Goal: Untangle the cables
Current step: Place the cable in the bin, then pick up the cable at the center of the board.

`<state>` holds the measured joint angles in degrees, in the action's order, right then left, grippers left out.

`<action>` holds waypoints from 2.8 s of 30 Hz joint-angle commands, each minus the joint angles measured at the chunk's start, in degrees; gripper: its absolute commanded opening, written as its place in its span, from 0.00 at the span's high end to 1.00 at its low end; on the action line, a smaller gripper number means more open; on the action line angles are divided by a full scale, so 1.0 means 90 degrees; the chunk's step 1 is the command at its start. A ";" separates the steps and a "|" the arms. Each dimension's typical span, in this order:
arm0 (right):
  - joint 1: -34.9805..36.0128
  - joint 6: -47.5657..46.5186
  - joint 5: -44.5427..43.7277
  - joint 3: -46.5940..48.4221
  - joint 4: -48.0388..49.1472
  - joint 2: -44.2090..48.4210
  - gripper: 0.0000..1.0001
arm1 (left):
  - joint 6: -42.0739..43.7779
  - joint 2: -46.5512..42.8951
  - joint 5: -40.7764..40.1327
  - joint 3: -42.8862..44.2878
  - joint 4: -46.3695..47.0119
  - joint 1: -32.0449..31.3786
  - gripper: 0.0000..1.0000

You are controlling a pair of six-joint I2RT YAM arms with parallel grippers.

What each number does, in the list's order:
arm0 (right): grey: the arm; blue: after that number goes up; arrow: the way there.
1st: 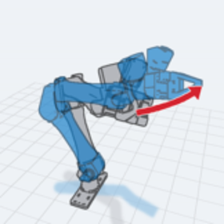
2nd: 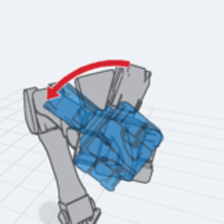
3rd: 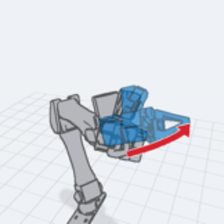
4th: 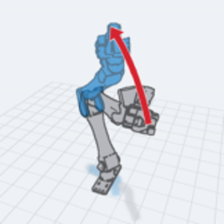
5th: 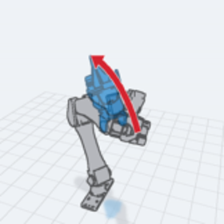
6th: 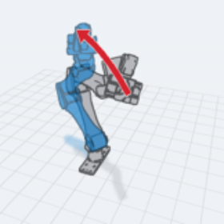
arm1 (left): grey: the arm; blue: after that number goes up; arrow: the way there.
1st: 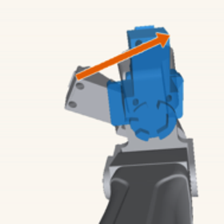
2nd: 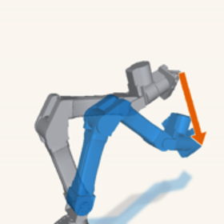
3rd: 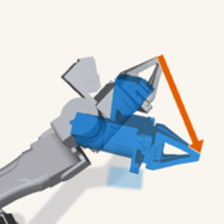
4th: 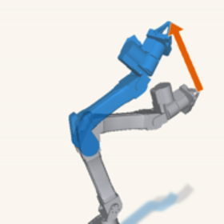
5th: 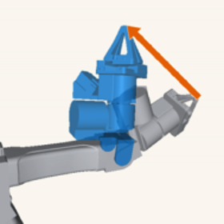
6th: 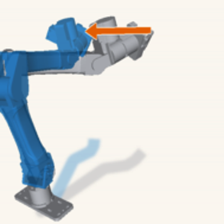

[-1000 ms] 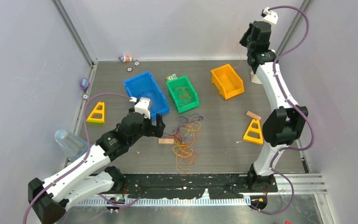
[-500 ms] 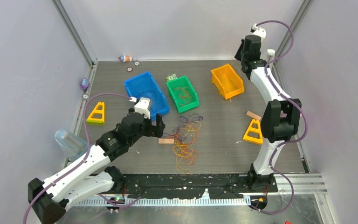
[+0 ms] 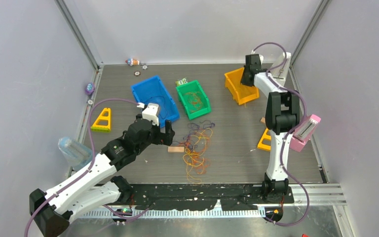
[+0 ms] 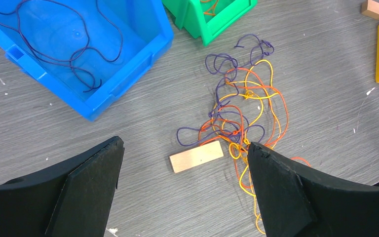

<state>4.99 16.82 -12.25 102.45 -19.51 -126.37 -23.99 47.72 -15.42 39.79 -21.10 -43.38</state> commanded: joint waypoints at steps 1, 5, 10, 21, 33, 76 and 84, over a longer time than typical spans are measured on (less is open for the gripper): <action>-0.0018 -0.0050 0.0179 0.0417 -0.0692 0.0039 0.88 | -0.0005 -0.0057 0.0031 0.0075 0.0234 0.0024 0.03; -0.0018 -0.0212 0.0219 0.0401 -0.0727 0.0360 0.67 | -0.0037 -0.0126 0.0040 0.0014 0.0245 0.0025 0.03; -0.0018 -0.0265 0.0327 0.0329 -0.0826 0.1000 0.51 | -0.0035 -0.0166 0.0073 -0.0007 0.0255 0.0025 0.03; -0.0008 -0.0253 0.0626 0.0019 -0.1112 0.1810 0.31 | 0.0125 -0.0178 0.0115 0.0021 0.0335 0.0025 0.03; 0.0576 0.0159 0.1694 -0.3062 0.0031 0.4233 0.15 | 0.0124 0.0332 0.0933 -0.0030 0.0698 0.0024 0.03; 0.3116 0.0550 0.3304 -0.7192 0.2714 0.4680 0.46 | -0.0322 0.3528 0.2105 0.0393 0.1970 -0.0034 0.21; 0.3185 0.0624 0.3662 -0.7263 0.2682 0.4638 0.90 | -0.0429 0.4107 0.2292 0.0535 0.1939 -0.0032 0.26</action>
<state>33.28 22.26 18.81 36.95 3.09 -86.39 -27.03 82.72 3.60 41.54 -5.74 -43.48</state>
